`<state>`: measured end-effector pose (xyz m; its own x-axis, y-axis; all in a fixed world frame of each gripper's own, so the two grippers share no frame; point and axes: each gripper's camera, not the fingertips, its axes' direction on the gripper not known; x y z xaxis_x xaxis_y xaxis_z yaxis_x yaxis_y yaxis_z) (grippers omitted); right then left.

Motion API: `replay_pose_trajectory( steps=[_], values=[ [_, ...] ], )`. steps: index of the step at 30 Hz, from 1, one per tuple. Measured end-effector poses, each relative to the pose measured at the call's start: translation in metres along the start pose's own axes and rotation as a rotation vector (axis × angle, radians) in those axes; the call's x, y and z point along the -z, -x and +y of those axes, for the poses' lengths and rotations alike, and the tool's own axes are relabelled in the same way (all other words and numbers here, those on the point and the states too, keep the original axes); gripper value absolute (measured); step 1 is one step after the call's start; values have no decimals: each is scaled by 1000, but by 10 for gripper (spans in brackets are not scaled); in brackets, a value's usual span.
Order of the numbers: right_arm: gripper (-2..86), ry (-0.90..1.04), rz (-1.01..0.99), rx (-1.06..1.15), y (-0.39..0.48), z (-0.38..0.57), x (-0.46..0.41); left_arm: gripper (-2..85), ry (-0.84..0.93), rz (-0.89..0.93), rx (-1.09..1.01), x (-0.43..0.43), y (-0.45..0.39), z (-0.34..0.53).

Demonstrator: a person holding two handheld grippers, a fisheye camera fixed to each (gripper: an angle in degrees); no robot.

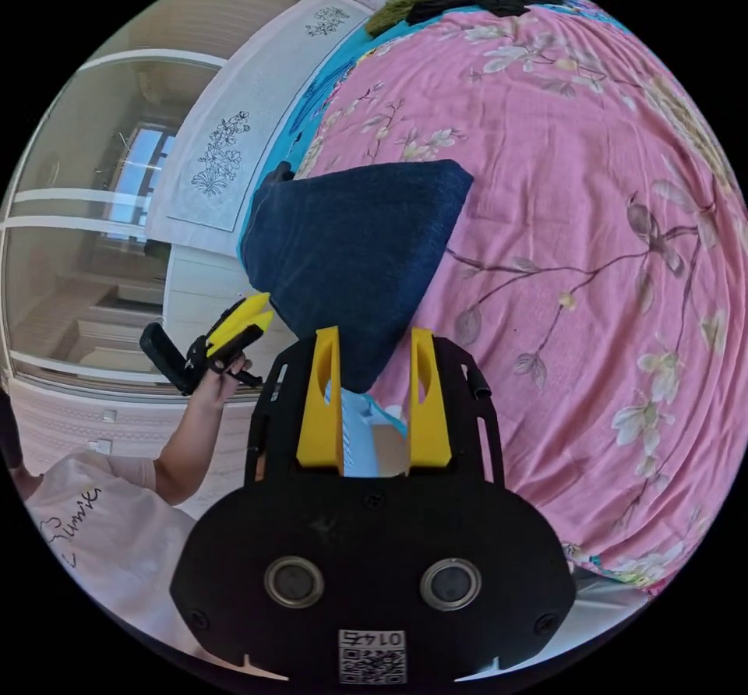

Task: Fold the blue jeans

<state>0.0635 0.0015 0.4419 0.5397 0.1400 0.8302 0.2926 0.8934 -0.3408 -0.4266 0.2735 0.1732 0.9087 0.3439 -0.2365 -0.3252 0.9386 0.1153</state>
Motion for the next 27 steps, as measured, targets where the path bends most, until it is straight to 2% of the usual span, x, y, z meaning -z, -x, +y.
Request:
replay_pose_trajectory(
  steps=[3,7,13,18,21,23,27],
  values=[
    [87,92,-114,-50,-15,-16,-10,123,96,-137,-157,-27,-38,-5],
    [34,127,-230,35,-4,-33,10,109,150,-110,-132,-46,-49,-14],
    [14,80,-190,228,28,-45,64,35,93,-100,-200,-34,-85,-48],
    [10,3,-141,264,12,-28,138,16,32,15,-279,-38,-155,-94],
    [10,-37,-62,222,-11,5,194,18,-2,135,-352,-53,-230,-121],
    [10,-35,40,164,-33,41,237,28,-32,258,-417,-65,-296,-137],
    [10,-32,120,-9,-70,91,280,38,-53,373,-537,-89,-380,-146]
  ],
)
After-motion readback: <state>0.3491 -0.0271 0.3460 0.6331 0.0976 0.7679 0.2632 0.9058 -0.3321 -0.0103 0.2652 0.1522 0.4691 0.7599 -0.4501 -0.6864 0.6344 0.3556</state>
